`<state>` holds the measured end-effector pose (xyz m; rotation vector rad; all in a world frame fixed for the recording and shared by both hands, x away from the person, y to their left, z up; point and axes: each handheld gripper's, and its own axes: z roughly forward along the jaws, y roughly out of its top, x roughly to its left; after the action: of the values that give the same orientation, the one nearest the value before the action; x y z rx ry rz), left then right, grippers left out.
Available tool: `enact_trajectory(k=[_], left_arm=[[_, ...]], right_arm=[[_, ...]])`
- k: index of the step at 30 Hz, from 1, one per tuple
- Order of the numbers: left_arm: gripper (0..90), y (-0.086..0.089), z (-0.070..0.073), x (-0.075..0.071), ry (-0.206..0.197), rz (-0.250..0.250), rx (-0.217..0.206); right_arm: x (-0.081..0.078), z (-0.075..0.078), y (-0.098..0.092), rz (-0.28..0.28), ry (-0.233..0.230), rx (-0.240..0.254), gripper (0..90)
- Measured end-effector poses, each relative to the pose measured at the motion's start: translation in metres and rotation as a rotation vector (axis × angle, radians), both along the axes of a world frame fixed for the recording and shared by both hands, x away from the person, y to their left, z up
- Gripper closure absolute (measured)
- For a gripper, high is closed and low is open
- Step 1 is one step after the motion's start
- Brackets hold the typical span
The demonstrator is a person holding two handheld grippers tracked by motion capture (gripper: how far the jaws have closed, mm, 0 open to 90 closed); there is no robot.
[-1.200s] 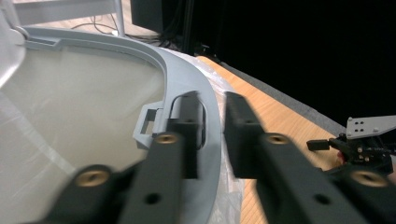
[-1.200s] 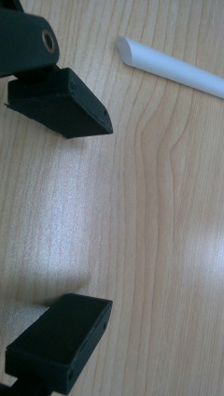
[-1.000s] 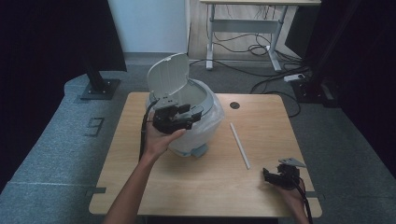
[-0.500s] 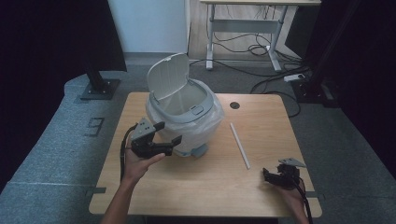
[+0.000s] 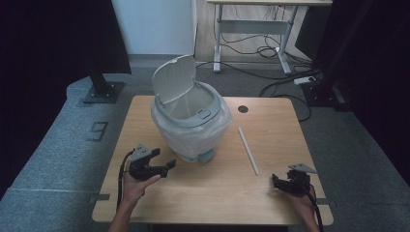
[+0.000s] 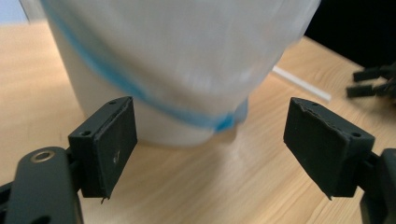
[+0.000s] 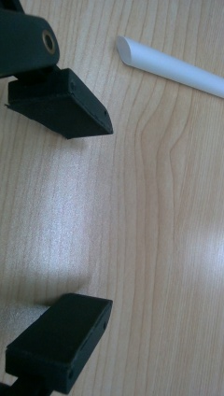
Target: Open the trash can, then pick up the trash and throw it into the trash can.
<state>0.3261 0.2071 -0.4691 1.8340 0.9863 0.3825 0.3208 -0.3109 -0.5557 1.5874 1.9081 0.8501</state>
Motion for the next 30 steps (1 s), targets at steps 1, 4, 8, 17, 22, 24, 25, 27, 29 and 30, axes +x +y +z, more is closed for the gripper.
enact_trajectory(k=[1, 4, 8, 17, 22, 24, 25, 27, 29, 30], left_arm=[[17.3, 0.001, -0.006, 0.0, 0.011, 0.005, 0.007], [18.1, 0.005, -0.022, -0.001, 0.044, 0.021, 0.016], [18.8, 0.006, -0.035, -0.003, 0.074, 0.027, 0.031], [20.5, 0.011, -0.044, -0.003, 0.094, 0.067, 0.055], [21.4, 0.014, -0.051, -0.002, 0.114, 0.083, 0.058], [21.5, 0.015, -0.052, -0.002, 0.119, 0.09, 0.063], [21.5, 0.015, -0.052, -0.002, 0.12, 0.094, 0.064], [21.6, 0.015, -0.052, -0.002, 0.12, 0.095, 0.062], [21.8, 0.015, -0.052, -0.003, 0.118, 0.097, 0.066], [21.8, 0.015, -0.052, -0.003, 0.118, 0.097, 0.069]], right_arm=[[0.0, 0.0, 0.0, -0.001, 0.0, 0.0, 13.8], [0.0, 0.0, 0.0, 0.004, -0.001, 0.0, 14.2], [0.001, 0.0, 0.001, 0.017, -0.003, -0.003, 15.3], [-0.001, 0.005, 0.01, 0.007, 0.006, -0.019, 20.9], [-0.002, 0.011, 0.016, 0.018, -0.026, -0.042, 22.9], [-0.002, 0.014, 0.019, 0.025, -0.029, -0.039, 23.1], [-0.002, 0.014, 0.019, 0.027, -0.031, -0.037, 23.2], [-0.002, 0.016, 0.022, 0.034, -0.029, -0.029, 23.8], [-0.001, 0.018, 0.025, 0.044, -0.031, -0.024, 24.8], [-0.001, 0.02, 0.027, 0.05, -0.032, -0.022, 26.1]])
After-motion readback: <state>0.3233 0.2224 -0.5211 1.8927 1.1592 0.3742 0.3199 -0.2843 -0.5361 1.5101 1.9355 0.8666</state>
